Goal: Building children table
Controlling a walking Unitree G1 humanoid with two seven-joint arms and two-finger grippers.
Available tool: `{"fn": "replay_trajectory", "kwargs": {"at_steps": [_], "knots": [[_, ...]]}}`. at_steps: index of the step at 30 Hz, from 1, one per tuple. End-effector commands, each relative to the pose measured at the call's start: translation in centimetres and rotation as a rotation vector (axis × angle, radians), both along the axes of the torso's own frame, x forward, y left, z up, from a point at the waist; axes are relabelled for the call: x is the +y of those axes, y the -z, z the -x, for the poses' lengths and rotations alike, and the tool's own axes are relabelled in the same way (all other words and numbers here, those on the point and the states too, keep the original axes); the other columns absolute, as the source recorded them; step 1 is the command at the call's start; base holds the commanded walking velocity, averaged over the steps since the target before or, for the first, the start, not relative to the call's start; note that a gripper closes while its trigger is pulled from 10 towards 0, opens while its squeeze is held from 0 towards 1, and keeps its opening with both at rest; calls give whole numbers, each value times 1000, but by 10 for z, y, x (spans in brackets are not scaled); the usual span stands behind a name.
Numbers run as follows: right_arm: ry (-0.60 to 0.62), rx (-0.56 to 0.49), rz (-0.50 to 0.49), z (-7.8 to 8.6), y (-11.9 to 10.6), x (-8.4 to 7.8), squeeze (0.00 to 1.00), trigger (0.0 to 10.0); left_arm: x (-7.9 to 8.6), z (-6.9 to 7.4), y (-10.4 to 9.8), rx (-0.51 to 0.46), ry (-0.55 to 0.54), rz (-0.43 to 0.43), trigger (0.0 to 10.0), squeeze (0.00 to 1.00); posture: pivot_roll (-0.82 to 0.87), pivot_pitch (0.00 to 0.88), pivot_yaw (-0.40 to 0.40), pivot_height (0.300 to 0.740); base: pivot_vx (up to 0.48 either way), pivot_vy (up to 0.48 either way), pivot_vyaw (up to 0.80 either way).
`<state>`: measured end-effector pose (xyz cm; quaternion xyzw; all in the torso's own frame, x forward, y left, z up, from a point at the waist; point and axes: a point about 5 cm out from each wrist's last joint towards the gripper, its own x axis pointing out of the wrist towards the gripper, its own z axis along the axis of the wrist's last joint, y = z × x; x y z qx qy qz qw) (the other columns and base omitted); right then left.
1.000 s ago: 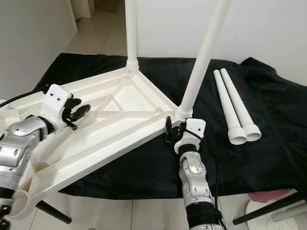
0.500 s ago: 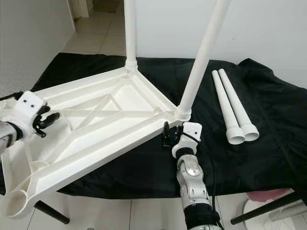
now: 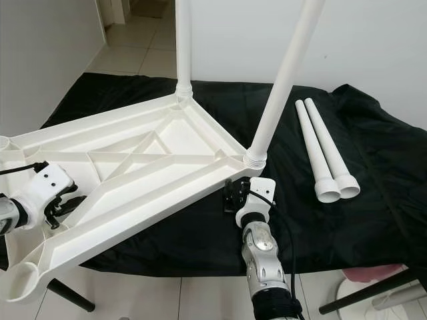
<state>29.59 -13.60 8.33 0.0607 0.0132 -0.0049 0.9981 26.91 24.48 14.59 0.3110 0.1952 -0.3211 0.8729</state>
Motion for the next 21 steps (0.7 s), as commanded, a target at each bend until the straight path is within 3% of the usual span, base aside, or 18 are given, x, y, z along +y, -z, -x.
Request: {"fn": "replay_trajectory", "kwargs": {"at_steps": [1, 9, 18, 21], "knots": [[-7, 38, 13, -2, 6, 1, 0, 10000, -20, 9, 5, 82, 140, 38, 10000, 0, 79, 4, -63, 740, 0, 0, 0], [-50, 34, 49, -20, 2, 2, 0, 10000, -55, 23, -1, 119, 302, 114, 10000, 0, 75, 12, -56, 740, 0, 0, 0], [-114, 27, 101, -44, -8, 6, 0, 10000, -94, 22, -9, 87, 393, 201, 10000, 0, 63, 15, -39, 740, 0, 0, 0], [-126, 37, 105, -54, -12, 7, 0, 10000, -115, 21, -10, 80, 420, 239, 10000, 0, 58, 15, -37, 740, 0, 0, 0]]}}
